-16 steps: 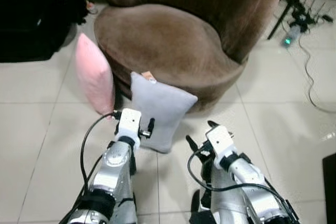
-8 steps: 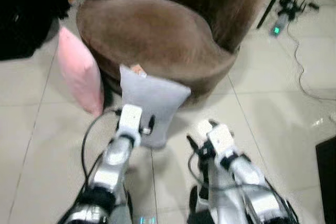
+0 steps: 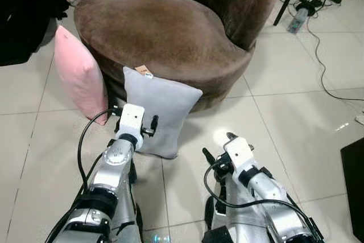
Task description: Move the pillow to the sofa from floor
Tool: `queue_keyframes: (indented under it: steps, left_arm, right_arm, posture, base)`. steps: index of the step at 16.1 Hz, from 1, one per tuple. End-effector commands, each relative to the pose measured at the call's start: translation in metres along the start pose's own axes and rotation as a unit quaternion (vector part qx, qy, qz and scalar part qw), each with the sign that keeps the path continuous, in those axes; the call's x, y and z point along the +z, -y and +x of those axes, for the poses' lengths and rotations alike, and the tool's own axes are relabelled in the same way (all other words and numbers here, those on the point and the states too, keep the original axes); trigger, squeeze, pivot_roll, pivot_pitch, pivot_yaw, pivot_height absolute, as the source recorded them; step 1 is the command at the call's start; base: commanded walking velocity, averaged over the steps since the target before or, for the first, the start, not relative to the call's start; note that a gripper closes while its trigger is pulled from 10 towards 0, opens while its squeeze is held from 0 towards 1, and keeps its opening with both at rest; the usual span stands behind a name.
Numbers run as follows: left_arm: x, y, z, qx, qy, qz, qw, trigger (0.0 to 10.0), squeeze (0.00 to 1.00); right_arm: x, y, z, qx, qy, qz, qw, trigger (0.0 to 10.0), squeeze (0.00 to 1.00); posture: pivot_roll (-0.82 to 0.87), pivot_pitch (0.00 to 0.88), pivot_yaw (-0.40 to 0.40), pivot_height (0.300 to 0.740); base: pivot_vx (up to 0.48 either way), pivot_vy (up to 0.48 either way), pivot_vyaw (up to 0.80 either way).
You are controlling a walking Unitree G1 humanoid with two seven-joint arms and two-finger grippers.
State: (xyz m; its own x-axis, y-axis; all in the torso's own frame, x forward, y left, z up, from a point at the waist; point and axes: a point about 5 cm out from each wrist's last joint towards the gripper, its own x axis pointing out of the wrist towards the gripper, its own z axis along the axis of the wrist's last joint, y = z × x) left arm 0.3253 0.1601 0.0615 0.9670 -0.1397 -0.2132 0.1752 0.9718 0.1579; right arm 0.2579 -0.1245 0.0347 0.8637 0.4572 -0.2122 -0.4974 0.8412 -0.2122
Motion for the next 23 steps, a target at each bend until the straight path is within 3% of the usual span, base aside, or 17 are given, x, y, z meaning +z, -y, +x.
queue_keyframes:
  steps: [1,12,15,19,21,22,23]
  left_arm:
    - [-0.002,0.002,0.001,-0.005,-0.006,0.008,1.0,10.0,0.0]
    - [-0.005,0.01,0.001,-0.009,-0.007,-0.019,1.0,10.0,0.0]
    - [-0.007,0.013,0.0,-0.01,-0.008,-0.033,0.999,10.0,0.0]
    - [-0.004,0.016,-0.001,-0.017,0.007,-0.019,1.0,10.0,0.0]
    - [-0.002,0.016,-0.001,-0.018,0.012,-0.023,1.0,10.0,0.0]
    - [-0.002,0.018,-0.001,-0.023,0.014,-0.028,0.999,10.0,0.0]
    - [-0.002,0.018,-0.001,-0.024,0.014,-0.028,0.999,10.0,0.0]
  right_arm:
    - [-0.006,0.001,-0.004,-0.006,-0.008,0.003,1.0,10.0,0.0]
    - [-0.034,0.007,-0.007,-0.008,-0.043,0.001,0.999,10.0,0.0]
    - [-0.037,0.005,-0.006,-0.006,-0.048,0.005,0.999,10.0,0.0]
    - [-0.033,0.005,-0.006,0.001,-0.035,-0.006,0.999,10.0,0.0]
    - [-0.029,0.016,-0.01,-0.001,-0.026,-0.02,0.999,10.0,0.0]
    - [-0.022,0.043,-0.017,-0.026,-0.019,-0.037,0.999,10.0,0.0]
    - [-0.018,0.051,-0.019,-0.034,-0.016,-0.045,0.998,10.0,0.0]
  posture:
    - [0.06,0.181,-0.069,0.474]
    - [0.05,0.183,-0.077,0.474]
    - [0.05,0.19,-0.078,0.474]
    - [0.04,0.194,-0.077,0.474]
    - [0.04,0.197,-0.076,0.474]
    - [0.04,0.2,-0.075,0.474]
    - [0.04,0.2,-0.075,0.474]
  base:
    - [0.0,0.0,0.0]
    - [0.443,0.03,0.0]
    - [0.0,0.465,0.0]
    - [0.0,0.112,0.0]
    - [0.0,0.0,0.0]
    - [0.259,0.247,0.0]
    - [0.311,0.304,0.0]
